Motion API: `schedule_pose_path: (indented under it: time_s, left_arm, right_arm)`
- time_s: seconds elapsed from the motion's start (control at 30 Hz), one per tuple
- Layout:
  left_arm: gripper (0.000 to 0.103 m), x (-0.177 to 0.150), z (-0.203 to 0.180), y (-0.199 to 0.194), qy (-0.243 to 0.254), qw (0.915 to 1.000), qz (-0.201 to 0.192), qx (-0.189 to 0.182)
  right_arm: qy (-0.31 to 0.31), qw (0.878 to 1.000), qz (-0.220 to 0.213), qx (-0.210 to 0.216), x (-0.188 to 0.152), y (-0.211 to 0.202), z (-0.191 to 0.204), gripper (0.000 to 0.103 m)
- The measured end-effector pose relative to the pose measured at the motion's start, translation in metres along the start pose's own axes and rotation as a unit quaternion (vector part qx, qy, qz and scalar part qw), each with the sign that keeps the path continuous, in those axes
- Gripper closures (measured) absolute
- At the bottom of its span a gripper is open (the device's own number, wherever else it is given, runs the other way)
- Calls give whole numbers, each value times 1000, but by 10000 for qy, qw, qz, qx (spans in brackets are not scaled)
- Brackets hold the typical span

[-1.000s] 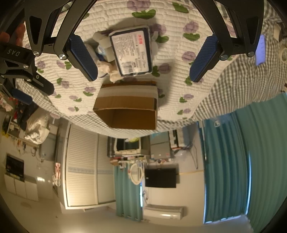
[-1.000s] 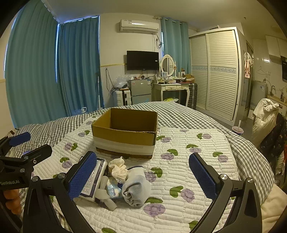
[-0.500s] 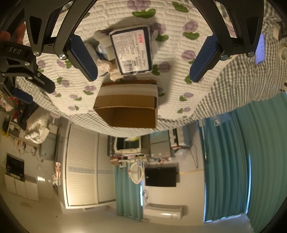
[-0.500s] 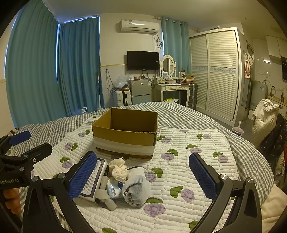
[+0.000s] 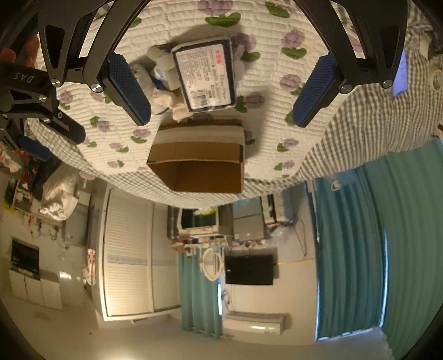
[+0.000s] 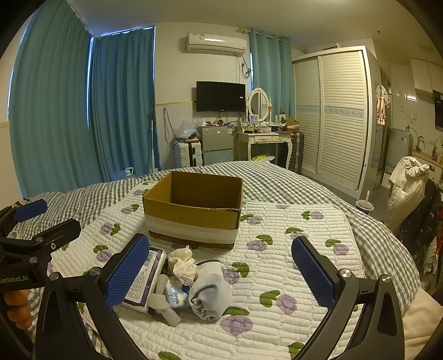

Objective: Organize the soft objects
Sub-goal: 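Grasp the white tissue pack with the left tool while the right tool grasps the grey mesh glove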

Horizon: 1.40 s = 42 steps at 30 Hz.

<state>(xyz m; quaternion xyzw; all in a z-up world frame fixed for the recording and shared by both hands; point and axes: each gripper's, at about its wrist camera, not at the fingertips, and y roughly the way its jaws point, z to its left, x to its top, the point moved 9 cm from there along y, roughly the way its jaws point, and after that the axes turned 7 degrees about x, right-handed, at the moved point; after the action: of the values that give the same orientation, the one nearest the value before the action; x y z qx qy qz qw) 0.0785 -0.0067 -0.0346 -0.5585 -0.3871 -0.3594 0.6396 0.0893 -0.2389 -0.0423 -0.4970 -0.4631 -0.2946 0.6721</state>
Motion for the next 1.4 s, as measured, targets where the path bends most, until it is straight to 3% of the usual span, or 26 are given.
schedule_pose_path:
  time_s: [0.2,0.4,0.67,0.73,0.83,1.1,1.23,1.27,1.4]
  left_arm:
    - [0,-28,-4,20,-82,9990,429,-23]
    - [0,-76,-15,56,-92,9933,1151,-42]
    - [0,-99,-18,91,-188,9863,1637,2]
    - [0,-101,-21,97,-160,9855,1692,-19]
    - [0,-107,-27,103,-167,9826,1845,-151]
    - [0,-115,-35,122,-351,9747,2167,-432]
    - [0,-124,-36,134,-293,9698,2393,-364]
    - [2,-127,-35,137,-283,9684,2453,-356]
    - [28,-127,-36,129,-343,9656,2493,-653]
  right_arm:
    - [75,9992,383,-69,-21,20,-9,0]
    - [280,9930,1145,-9,-67,65,-14,2]
    - [382,9835,1749,247,-104,120,-6,20]
    - [416,9792,1971,259,-113,130,-6,38]
    - [559,9772,1981,516,-116,130,-4,52]
    - [618,9763,1998,551,-118,131,-5,53]
    - [636,9761,2011,529,-119,130,-5,53]
    - [638,9761,2015,516,-120,130,-4,53]
    - [611,9765,2010,488,-119,129,-4,55]
